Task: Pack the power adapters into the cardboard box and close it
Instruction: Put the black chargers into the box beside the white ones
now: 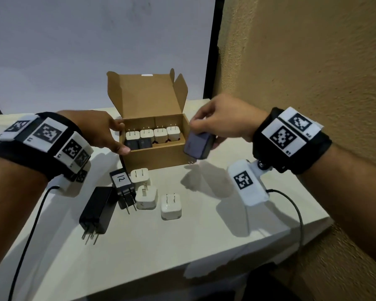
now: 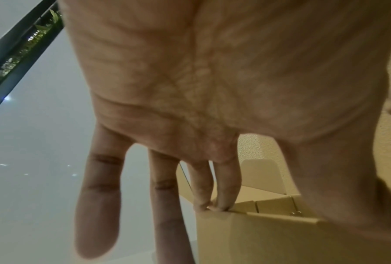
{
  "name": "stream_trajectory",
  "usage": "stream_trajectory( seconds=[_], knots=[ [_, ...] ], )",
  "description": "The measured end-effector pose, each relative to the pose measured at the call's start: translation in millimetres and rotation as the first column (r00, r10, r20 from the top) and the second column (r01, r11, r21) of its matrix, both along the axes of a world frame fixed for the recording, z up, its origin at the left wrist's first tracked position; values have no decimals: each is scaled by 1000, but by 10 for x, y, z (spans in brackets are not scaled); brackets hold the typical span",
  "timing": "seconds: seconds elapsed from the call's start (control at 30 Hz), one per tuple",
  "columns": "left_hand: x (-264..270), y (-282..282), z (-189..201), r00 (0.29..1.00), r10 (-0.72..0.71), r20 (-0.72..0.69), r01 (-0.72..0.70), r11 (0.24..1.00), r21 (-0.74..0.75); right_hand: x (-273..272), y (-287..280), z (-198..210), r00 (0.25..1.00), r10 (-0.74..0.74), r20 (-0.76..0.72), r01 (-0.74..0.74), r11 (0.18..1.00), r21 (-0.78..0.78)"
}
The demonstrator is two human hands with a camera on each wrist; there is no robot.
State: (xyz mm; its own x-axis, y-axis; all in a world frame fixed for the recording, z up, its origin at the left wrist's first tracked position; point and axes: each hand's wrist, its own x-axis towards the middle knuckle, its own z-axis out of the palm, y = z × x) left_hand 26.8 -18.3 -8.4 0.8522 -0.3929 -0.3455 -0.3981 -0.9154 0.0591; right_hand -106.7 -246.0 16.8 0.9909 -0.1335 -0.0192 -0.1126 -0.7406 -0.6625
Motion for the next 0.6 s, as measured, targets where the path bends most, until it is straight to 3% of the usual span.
stream_trajectory(
  seconds=[0.2,0.27,0.37,0.5,0.6],
  knots=[
    [8,-28,-4,1000,-7,-3,7,1000,-28,369,277,100,969,-87,230,83,996,27],
    [-4,-26,-19,1000,-3,8,3,999,-40,498,350,55,970,-106,220,108,994,2],
    [3,-14,-48,1000,-1,13,2,998,-58,638,440,-59,975,-101,197,133,979,-156],
    [40,-14,-55,999,-20,26,21,999,-46,744,537,-239,985,-105,138,150,917,-369],
    [67,-3,-62,1000,-16,23,17,999,-40,774,610,-360,988,-107,112,146,885,-441]
  ],
)
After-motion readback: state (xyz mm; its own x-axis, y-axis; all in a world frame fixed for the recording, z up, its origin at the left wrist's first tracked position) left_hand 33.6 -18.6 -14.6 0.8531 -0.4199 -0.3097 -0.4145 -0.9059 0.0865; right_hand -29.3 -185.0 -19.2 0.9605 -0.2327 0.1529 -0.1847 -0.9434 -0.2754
